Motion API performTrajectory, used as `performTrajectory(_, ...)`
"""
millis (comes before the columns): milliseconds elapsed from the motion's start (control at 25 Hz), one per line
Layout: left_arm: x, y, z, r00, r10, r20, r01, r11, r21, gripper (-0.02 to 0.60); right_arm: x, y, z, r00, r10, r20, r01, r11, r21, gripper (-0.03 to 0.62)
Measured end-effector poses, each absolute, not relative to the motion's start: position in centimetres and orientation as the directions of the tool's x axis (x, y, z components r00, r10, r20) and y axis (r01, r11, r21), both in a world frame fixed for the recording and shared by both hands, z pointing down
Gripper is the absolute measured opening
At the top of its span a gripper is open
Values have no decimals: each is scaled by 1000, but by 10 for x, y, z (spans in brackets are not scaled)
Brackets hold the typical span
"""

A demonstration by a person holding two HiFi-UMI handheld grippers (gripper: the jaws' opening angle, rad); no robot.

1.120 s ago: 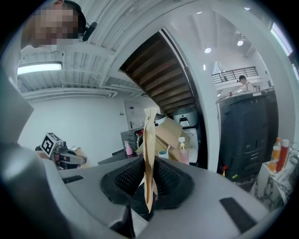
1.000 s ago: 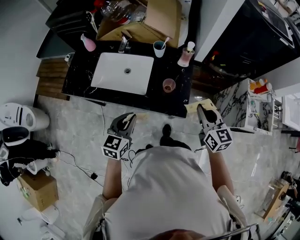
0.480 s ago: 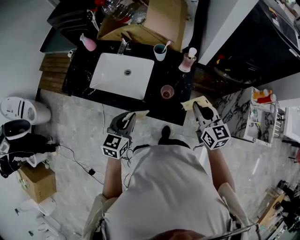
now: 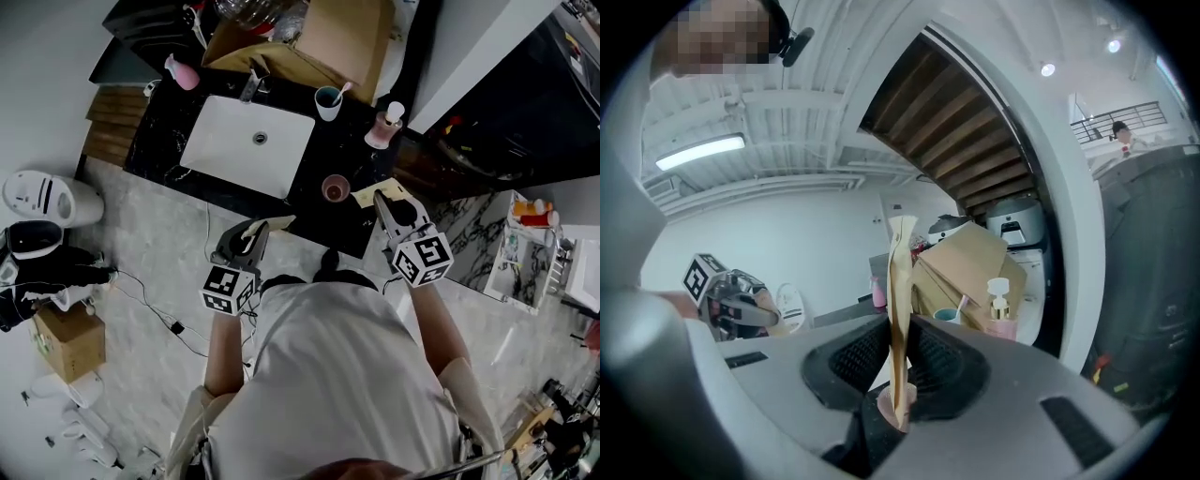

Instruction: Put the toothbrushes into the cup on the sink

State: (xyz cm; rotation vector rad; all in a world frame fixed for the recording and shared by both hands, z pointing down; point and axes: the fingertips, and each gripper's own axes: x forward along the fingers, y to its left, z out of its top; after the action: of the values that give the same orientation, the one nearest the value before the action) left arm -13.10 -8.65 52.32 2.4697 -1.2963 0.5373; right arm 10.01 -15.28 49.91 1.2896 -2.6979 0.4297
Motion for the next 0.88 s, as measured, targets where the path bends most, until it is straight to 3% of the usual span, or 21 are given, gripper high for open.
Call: performTrajectory(880,-145,-113,525,489,-733,473,-853,-514,85,35,45,-189,575,-682,-661,313,-724,672,-159,75)
